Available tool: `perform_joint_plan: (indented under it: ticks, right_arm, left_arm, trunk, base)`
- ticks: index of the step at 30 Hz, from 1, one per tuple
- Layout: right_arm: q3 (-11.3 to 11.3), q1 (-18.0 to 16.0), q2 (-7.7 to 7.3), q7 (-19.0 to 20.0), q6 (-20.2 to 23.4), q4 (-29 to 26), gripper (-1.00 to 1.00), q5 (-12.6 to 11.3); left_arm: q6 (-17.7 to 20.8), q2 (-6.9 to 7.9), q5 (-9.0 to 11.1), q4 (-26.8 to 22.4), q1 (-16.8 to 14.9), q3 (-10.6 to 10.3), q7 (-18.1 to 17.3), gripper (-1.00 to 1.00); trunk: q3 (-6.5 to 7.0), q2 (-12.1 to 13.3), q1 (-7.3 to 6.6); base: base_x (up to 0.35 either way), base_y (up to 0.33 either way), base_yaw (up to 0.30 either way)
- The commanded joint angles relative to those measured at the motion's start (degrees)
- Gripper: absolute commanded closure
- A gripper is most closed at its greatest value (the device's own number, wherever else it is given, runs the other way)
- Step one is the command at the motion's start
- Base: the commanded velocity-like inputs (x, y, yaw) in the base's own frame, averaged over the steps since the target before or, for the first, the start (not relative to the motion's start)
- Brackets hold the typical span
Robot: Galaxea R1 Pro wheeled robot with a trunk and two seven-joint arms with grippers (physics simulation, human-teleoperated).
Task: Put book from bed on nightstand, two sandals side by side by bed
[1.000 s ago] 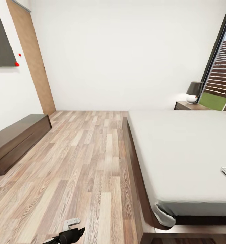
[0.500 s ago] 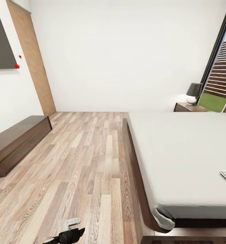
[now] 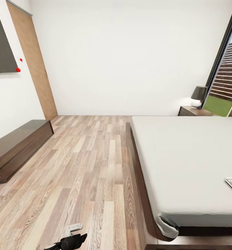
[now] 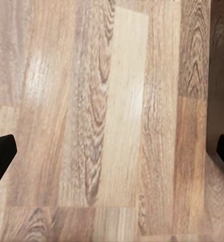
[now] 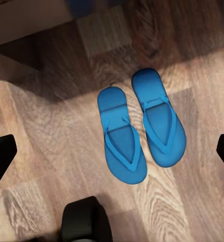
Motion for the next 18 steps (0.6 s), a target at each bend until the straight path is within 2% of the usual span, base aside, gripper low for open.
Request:
perform_joint_plan:
  ticks: [1, 10, 18]
  right_arm:
    - [-0.46, -0.03, -0.08, 0.31, -0.09, 0.07, -1.00, -0.17]
    - [-0.50, -0.03, -0.48, 0.31, -0.05, 0.08, -1.00, -0.26]
    - [-0.53, -0.03, -0.42, 0.31, -0.02, 0.02, -1.00, -0.26]
  left_arm:
    - [-0.26, 0.01, -0.61, 0.07, -0.04, 0.48, -0.14, -1.00]
    - [-0.29, 0.01, -0.61, 0.07, -0.03, 0.48, -0.14, -1.00]
    - [-0.29, 0.01, -0.61, 0.07, -0.04, 0.59, -0.19, -1.00]
  trunk:
    - [0.13, 0.39, -0.23]
    - [1.75, 4.00, -2.21]
    - [1.75, 4.00, -2.21]
  base:
    - [0.000, 0.000, 0.000]
    - [0.000, 0.000, 0.000]
    - [0.000, 0.000, 0.000]
